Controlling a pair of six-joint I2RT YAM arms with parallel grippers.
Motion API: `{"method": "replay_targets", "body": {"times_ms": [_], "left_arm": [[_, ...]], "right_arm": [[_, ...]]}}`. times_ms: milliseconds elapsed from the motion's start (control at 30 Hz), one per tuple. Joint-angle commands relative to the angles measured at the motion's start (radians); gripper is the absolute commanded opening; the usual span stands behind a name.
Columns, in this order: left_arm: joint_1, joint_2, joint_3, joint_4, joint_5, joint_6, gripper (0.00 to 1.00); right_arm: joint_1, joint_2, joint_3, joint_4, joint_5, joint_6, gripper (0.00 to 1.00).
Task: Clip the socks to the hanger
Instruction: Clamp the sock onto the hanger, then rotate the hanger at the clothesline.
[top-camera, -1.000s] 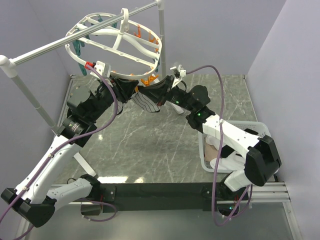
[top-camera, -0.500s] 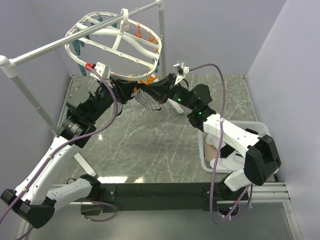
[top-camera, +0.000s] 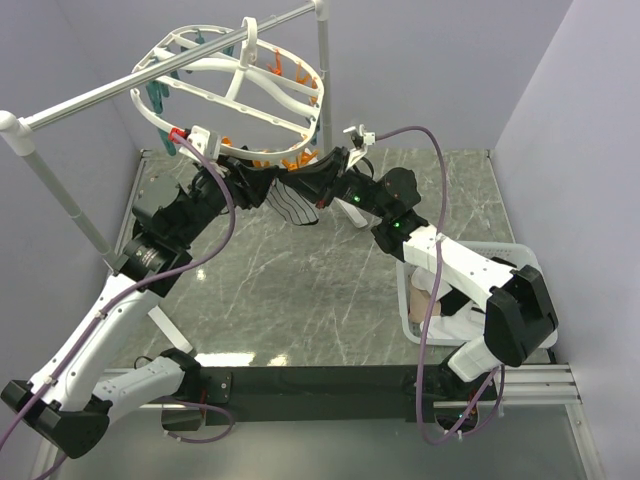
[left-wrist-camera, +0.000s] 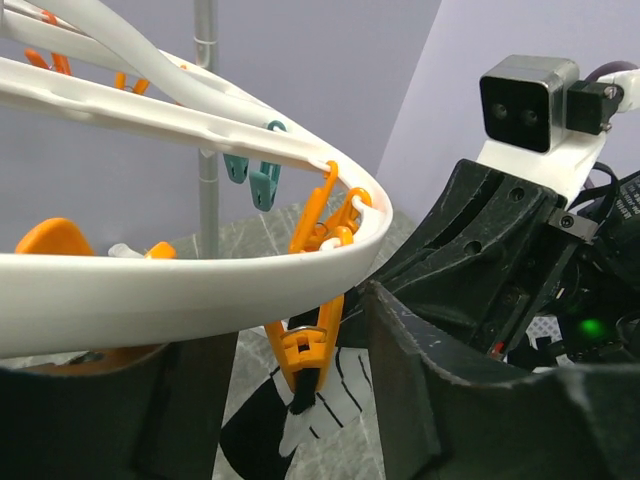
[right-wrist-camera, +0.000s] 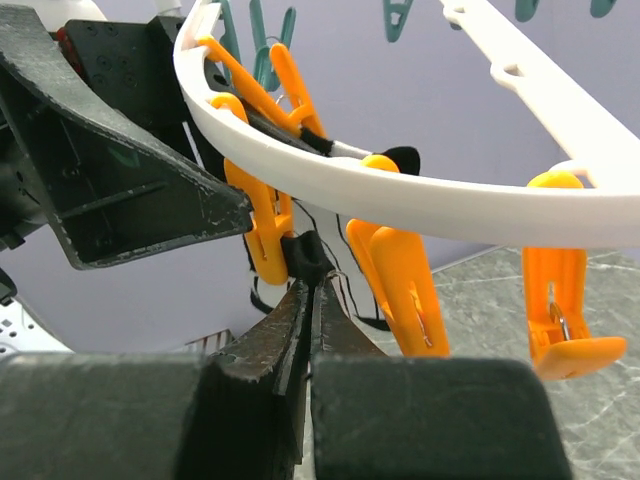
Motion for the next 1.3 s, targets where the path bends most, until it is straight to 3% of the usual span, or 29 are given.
{"method": "replay_targets", "body": {"times_ms": [0,200,367,500,633,900,1100,1267], "left_arm": [[0.005,-0.023,0.001,0.046,-0.009,-0.002,0.58],[0.005,-0.031,0.012,0.038,-0.015,-0.021,0.7],[0.005,-0.039,0.027,0.022,-0.04,-0.044,0.75],[0.005,-0.037,0.027,0.022,-0.055,-0.073,0.77],[0.005,-0.039,0.022,0.022,-0.084,-0.097,0.78],[0.005,-0.049,0.041,-0.089,-0.12,-0.128,0.78],[0.005,-0.111,0.006,-0.121,-0.192,-0.134,0.78],[0.007,-0.131,-0.025,-0.129,-0.271,-0.15,0.77]], "right_arm": [[-0.004,-0.002,0.05,0.048,-0.018,0.01,0.0],[-0.004,0.004,0.056,0.01,-0.024,0.015,0.0],[0.002,-0.01,0.049,-0.068,-0.013,-0.024,0.2],[0.011,-0.04,0.047,-0.195,0.011,-0.103,0.51],[0.014,-0.106,0.035,-0.277,0.065,-0.192,0.62],[0.014,-0.241,0.049,-0.571,0.169,-0.375,0.72],[0.014,-0.358,-0.025,-0.63,0.454,-0.461,0.76],[0.013,-0.375,-0.014,-0.659,0.559,-0.46,0.77]]}}
